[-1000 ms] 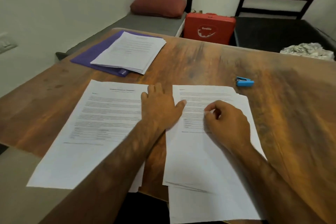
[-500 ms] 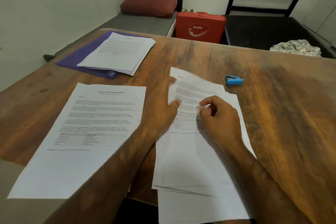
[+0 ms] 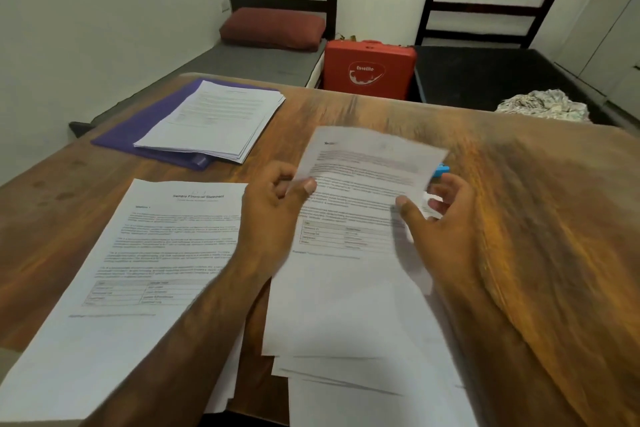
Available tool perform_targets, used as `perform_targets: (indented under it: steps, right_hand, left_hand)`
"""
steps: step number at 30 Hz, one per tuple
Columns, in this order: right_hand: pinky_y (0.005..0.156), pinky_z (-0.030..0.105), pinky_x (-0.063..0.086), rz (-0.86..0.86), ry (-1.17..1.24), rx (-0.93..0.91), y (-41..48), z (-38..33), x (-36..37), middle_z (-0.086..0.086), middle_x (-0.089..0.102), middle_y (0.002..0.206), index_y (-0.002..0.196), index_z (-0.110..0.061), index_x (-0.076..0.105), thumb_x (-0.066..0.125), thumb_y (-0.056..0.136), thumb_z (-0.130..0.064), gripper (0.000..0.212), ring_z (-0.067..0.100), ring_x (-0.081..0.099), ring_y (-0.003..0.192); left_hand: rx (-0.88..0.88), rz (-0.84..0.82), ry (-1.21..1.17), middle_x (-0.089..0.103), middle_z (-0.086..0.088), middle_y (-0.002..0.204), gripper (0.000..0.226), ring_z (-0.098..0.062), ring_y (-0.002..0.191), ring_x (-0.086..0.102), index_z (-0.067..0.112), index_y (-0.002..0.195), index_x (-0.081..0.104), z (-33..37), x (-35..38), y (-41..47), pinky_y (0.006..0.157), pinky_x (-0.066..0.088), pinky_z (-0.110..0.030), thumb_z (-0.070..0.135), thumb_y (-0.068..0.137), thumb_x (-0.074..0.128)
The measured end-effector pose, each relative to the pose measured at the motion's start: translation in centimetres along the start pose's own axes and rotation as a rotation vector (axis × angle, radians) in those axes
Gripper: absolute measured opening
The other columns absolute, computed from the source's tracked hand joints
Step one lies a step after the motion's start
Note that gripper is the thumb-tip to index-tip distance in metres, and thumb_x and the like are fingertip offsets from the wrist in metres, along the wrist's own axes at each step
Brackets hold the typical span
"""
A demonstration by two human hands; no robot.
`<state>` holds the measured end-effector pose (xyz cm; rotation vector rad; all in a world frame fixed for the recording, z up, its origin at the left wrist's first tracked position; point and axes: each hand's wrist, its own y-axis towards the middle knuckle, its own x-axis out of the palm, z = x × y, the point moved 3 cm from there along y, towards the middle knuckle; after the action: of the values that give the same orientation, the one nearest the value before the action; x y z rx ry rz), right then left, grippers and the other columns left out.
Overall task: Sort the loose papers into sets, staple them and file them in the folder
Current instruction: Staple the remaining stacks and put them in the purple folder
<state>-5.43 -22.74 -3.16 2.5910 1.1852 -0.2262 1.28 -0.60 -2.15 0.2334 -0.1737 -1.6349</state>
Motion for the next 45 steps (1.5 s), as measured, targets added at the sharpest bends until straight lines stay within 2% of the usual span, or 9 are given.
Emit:
perform_targets:
  steps: [3, 5, 9, 25, 30, 33, 37, 39, 45]
  right_hand:
    - [0.084, 0.033, 0.063, -0.167, 0.568, 0.193, 0.0, 0.0, 0.0, 0.004, 0.073, 0.124, 0.138, -0.007, 0.051, 0.07, 0.097, -0.007, 0.045, 0.016, 0.074, 0.107]
    - [0.086, 0.049, 0.063, -0.263, 0.661, 0.248, -0.1, -0.3, -0.5, 0.015, 0.076, 0.12, 0.131, 0.0, 0.06, 0.064, 0.099, -0.006, 0.032, 0.035, 0.075, 0.107]
    - [0.07, 0.037, 0.064, -0.273, 0.598, 0.247, -0.2, -0.6, -1.5, 0.016, 0.079, 0.108, 0.118, 0.001, 0.068, 0.066, 0.097, -0.007, 0.023, 0.036, 0.078, 0.093]
    - [0.091, 0.056, 0.058, -0.375, 0.555, 0.267, -0.6, -0.4, -0.3, 0.011, 0.076, 0.12, 0.131, -0.01, 0.064, 0.064, 0.101, -0.009, 0.03, 0.038, 0.075, 0.105]
    - [0.08, 0.046, 0.065, -0.501, 0.351, 0.221, -1.8, -0.9, 1.8, -0.004, 0.078, 0.117, 0.127, -0.024, 0.066, 0.07, 0.095, -0.007, 0.037, 0.025, 0.078, 0.098]
    - [0.082, 0.047, 0.065, -0.534, 0.209, 0.165, -1.8, -1.8, 2.9, -0.007, 0.078, 0.115, 0.121, -0.031, 0.067, 0.073, 0.093, -0.014, 0.033, 0.023, 0.078, 0.095]
    - [0.075, 0.044, 0.064, -0.599, 0.168, 0.15, -2.2, -3.2, 4.3, -0.006, 0.076, 0.114, 0.121, -0.032, 0.065, 0.071, 0.096, -0.016, 0.031, 0.027, 0.076, 0.095]
    - [0.072, 0.041, 0.063, -0.627, 0.146, 0.157, -2.8, -3.6, 5.3, -0.006, 0.075, 0.113, 0.121, -0.032, 0.065, 0.07, 0.096, -0.017, 0.029, 0.028, 0.076, 0.093]
    - [0.09, 0.054, 0.061, -0.699, 0.096, 0.172, -5.5, -3.8, 9.0, -0.006, 0.078, 0.113, 0.12, -0.026, 0.07, 0.073, 0.096, -0.014, 0.027, 0.026, 0.078, 0.094]
  left_hand:
    - [-0.106, 0.023, -0.098, 0.079, -0.002, 0.107, 0.017, -0.026, 0.092, 0.078, 0.004, 0.106, 0.061, 0.5, -0.3, 0.0, 0.081, 0.063, -0.054, 0.012, 0.095, 0.071]
    - [-0.171, 0.04, -0.132, 0.08, -0.002, 0.103, 0.019, -0.026, 0.09, 0.078, 0.006, 0.107, 0.064, 0.4, -0.7, -0.3, 0.082, 0.063, -0.054, 0.015, 0.094, 0.073]
    - [-0.218, 0.03, -0.145, 0.08, -0.002, 0.106, 0.021, -0.027, 0.092, 0.078, 0.009, 0.11, 0.066, 0.2, -1.3, -1.1, 0.086, 0.062, -0.054, 0.017, 0.092, 0.074]
    - [-0.232, 0.051, -0.125, 0.08, -0.004, 0.103, 0.021, -0.027, 0.091, 0.078, 0.005, 0.107, 0.065, 1.5, -2.3, -1.1, 0.083, 0.062, -0.049, 0.013, 0.091, 0.076]
    - [-0.275, 0.086, -0.067, 0.08, -0.003, 0.099, 0.013, -0.023, 0.088, 0.078, 0.005, 0.107, 0.067, 2.8, -4.6, -1.7, 0.077, 0.065, -0.04, 0.013, 0.097, 0.07]
    - [-0.245, 0.159, 0.259, 0.077, 0.005, 0.09, 0.019, -0.02, 0.083, 0.074, 0.018, 0.098, 0.07, 3.7, -8.7, -2.0, 0.067, 0.059, -0.03, 0.036, 0.1, 0.065]
    - [-0.37, 0.067, 1.156, 0.061, 0.004, 0.135, 0.049, -0.02, 0.124, 0.058, 0.034, 0.138, 0.052, 3.4, -17.3, -2.8, 0.11, 0.045, -0.04, 0.059, 0.097, 0.057]
    - [-0.444, -0.02, 1.22, 0.042, 0.004, 0.159, 0.067, -0.021, 0.145, 0.04, 0.035, 0.156, 0.033, 3.1, -20.5, -4.7, 0.122, 0.026, -0.038, 0.059, 0.097, 0.055]
    - [-0.569, -0.041, 1.099, 0.057, 0.008, 0.144, 0.077, -0.021, 0.129, 0.055, 0.039, 0.143, 0.046, 1.5, -22.2, -8.5, 0.108, 0.042, -0.037, 0.078, 0.079, 0.063]
